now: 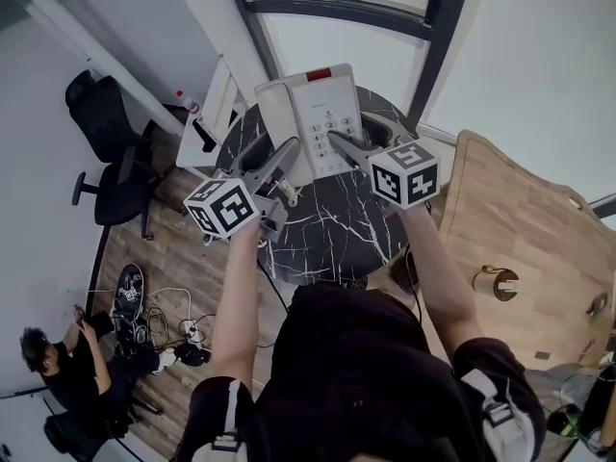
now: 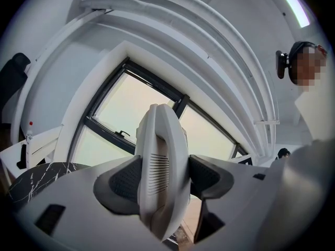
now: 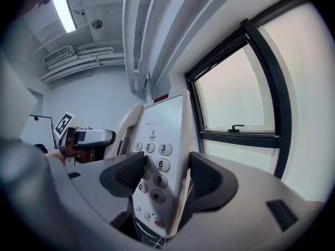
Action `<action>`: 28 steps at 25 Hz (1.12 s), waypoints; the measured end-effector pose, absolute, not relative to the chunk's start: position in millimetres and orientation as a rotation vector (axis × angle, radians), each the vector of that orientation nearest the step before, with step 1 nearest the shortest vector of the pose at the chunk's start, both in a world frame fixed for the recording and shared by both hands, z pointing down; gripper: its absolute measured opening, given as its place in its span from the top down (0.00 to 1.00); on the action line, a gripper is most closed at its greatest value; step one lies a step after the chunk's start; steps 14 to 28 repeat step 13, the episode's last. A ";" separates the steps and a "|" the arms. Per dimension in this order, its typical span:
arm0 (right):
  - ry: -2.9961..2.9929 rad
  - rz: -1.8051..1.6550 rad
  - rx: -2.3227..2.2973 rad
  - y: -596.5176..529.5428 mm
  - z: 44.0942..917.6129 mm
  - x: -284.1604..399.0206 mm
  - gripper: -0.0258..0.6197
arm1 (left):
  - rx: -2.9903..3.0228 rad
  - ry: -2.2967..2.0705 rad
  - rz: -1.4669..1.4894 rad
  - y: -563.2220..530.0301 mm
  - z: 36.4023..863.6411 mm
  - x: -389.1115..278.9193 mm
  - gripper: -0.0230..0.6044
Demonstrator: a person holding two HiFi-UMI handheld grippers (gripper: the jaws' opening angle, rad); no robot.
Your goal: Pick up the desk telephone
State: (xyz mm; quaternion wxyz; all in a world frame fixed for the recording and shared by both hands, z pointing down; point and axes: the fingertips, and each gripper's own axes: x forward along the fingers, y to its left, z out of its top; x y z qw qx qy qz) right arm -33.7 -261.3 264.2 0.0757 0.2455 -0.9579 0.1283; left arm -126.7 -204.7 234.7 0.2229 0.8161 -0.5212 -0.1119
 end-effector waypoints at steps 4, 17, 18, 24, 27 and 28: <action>-2.874 0.389 0.743 -259.7 264.2 -31.7 0.51 | 2.252 -1.434 -0.312 -203.6 235.2 -125.5 0.48; -2.873 0.386 0.742 -254.6 266.4 -29.9 0.51 | 2.249 -1.428 -0.301 -198.5 237.9 -123.9 0.48; -2.873 0.386 0.742 -254.6 266.4 -29.9 0.51 | 2.249 -1.428 -0.301 -198.5 237.9 -123.9 0.48; -2.873 0.386 0.742 -254.6 266.4 -29.9 0.51 | 2.249 -1.428 -0.301 -198.5 237.9 -123.9 0.48; -2.873 0.386 0.742 -254.6 266.4 -29.9 0.51 | 2.249 -1.428 -0.301 -198.5 237.9 -123.9 0.48; -2.873 0.386 0.742 -254.6 266.4 -29.9 0.51 | 2.249 -1.428 -0.301 -198.5 237.9 -123.9 0.48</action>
